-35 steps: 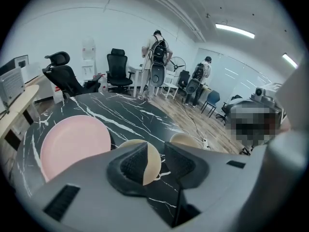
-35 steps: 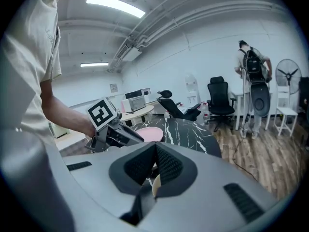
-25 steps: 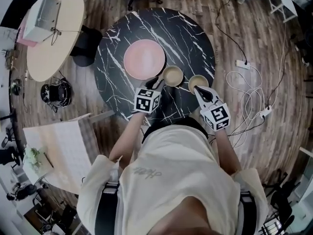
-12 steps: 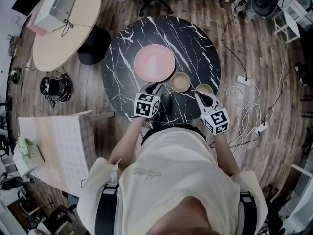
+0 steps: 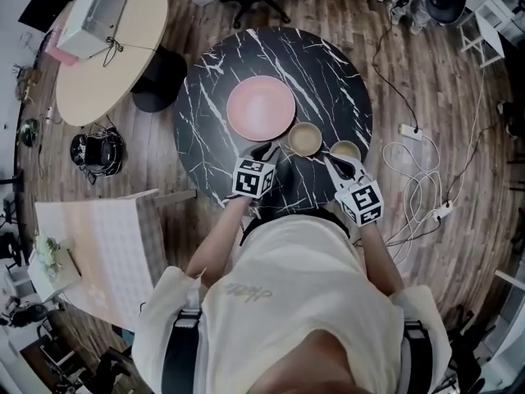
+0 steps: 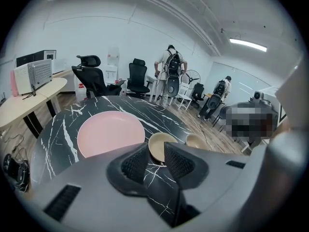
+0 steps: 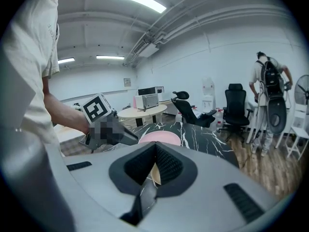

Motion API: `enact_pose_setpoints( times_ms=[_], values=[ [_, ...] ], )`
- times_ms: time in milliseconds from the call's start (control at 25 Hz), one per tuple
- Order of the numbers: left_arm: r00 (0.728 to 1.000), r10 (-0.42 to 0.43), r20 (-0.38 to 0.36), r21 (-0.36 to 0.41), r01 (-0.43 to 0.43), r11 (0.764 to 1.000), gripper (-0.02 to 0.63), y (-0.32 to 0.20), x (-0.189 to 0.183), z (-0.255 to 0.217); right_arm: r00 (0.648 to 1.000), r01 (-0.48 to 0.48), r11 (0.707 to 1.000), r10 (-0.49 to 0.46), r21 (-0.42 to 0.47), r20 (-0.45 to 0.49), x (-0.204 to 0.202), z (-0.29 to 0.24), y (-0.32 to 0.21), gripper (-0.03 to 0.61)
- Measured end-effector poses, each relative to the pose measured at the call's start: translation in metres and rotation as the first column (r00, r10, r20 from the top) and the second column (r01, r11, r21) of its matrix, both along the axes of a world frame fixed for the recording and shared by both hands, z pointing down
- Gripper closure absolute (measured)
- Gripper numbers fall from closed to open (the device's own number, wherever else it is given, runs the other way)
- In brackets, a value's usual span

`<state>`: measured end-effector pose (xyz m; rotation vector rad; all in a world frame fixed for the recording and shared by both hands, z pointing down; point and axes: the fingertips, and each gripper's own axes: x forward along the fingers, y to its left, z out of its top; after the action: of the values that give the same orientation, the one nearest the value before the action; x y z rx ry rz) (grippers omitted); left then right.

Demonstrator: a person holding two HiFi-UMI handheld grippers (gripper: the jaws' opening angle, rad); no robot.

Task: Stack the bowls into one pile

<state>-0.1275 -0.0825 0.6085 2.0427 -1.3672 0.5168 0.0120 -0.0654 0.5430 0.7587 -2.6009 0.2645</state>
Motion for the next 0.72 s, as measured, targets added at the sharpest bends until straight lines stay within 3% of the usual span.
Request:
enact_pose_setpoints(
  times_ms=[720],
  values=[
    [0.999,0.027,-0.033,-0.167,-0.032,0.986,0.497,-0.041,0.029,0.07,0.997,-0.075,0.991,0.072,-0.106,-0.031,0.041,0.039,-0.02,0.572]
  ],
)
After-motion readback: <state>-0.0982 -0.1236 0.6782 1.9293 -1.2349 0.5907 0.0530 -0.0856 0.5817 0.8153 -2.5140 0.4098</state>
